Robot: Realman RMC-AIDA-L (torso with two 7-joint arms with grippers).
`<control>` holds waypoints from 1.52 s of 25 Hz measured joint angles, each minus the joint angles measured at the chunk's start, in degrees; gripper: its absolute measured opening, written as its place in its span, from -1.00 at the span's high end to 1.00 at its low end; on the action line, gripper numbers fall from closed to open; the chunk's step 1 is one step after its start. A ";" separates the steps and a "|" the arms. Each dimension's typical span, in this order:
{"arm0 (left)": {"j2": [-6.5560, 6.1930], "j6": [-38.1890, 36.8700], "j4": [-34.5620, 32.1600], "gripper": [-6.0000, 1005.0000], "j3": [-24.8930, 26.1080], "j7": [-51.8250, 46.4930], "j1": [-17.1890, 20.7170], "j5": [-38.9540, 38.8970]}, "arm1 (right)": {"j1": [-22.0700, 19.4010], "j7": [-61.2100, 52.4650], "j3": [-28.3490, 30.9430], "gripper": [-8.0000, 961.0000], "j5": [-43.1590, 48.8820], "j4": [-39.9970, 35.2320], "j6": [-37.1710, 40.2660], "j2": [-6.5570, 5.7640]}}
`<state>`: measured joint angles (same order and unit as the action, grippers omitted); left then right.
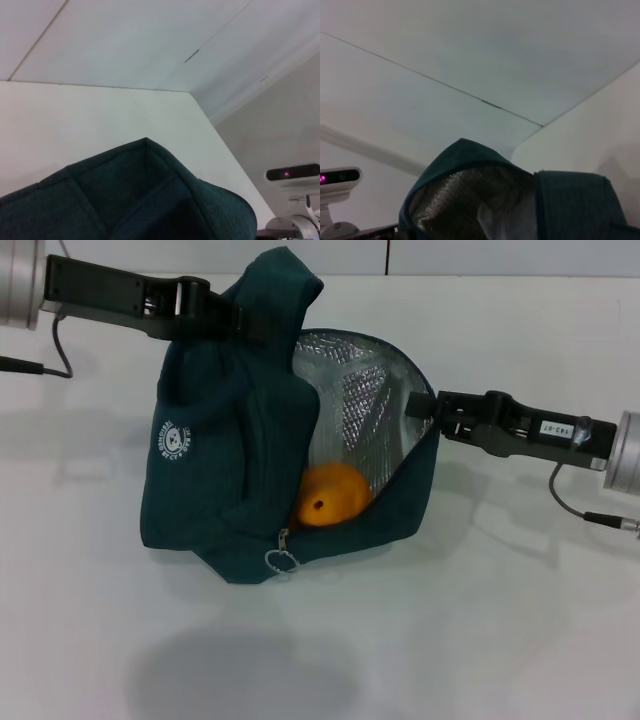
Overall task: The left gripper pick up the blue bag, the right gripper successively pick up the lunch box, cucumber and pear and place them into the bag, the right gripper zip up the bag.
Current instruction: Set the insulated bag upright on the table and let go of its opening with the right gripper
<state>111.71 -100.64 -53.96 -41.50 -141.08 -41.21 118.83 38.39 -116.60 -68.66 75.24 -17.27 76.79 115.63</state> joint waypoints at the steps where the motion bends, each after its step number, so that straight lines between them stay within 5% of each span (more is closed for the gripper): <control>1: 0.00 0.00 0.00 0.88 -0.01 0.00 0.02 0.00 | -0.23 0.14 0.05 -0.05 -0.09 -0.32 0.01 0.04; 12: 0.00 -0.14 0.00 0.87 -0.19 -0.15 0.01 0.00 | -0.54 3.48 0.33 0.82 -1.02 -0.83 0.49 -0.01; 17: -0.19 -0.73 -0.30 0.87 -0.31 -1.54 -0.14 -0.18 | -1.99 6.95 1.17 0.95 -3.29 -4.27 3.39 -0.49; 22: -0.45 -1.99 -0.03 0.87 -0.37 -3.16 -0.68 -3.40 | -4.31 7.74 4.61 0.94 -3.29 -11.30 7.19 -1.14; 25: -0.11 -2.09 0.20 0.87 -0.43 -3.68 -0.81 -5.06 | -4.52 7.79 5.98 0.93 -3.26 -14.64 9.92 -2.55; 33: 2.52 2.65 7.91 0.87 -0.64 -0.94 -1.52 -2.33 | -1.72 6.52 5.98 0.91 -2.72 -16.21 10.40 -6.04; 38: 4.58 6.96 11.47 0.87 -0.77 2.02 -1.04 -0.07 | -0.30 6.64 5.91 0.89 2.90 -14.67 8.03 -5.88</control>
<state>116.29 -93.68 -42.49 -42.27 -139.06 -42.25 118.76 38.10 -109.96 -62.75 78.14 -31.94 84.82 109.76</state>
